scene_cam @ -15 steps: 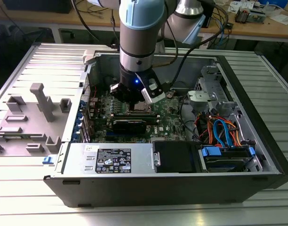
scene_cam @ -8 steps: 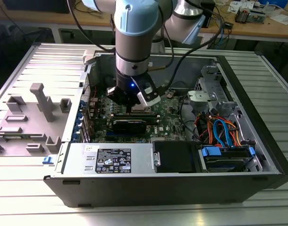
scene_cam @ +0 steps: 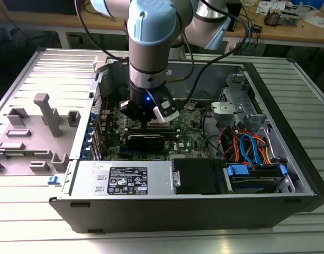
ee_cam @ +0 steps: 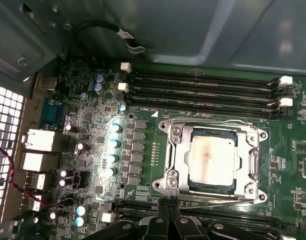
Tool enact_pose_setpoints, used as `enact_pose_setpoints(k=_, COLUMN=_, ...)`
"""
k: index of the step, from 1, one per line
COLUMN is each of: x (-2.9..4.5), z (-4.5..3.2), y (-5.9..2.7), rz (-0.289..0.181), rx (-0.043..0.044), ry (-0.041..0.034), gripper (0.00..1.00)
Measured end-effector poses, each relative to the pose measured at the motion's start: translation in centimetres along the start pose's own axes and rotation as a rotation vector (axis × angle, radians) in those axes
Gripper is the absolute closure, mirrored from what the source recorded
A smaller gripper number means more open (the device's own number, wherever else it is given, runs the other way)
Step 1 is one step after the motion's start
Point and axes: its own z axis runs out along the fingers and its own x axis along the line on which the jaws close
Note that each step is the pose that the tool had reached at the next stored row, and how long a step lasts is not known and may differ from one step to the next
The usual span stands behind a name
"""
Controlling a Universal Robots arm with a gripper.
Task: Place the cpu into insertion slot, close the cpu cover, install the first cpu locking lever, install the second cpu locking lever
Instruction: 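Install the second cpu locking lever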
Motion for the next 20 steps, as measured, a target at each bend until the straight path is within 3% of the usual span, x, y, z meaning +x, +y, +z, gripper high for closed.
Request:
enact_pose_setpoints(k=4, x=0.27, z=0.34, y=-0.01, rz=-0.001, rx=-0.0017, ry=-0.0046, gripper=0.89)
enact_pose_setpoints(k=20, x=0.54, z=0.7, y=-0.02, rz=-0.001, rx=-0.0079, ry=-0.0053, gripper=0.89)
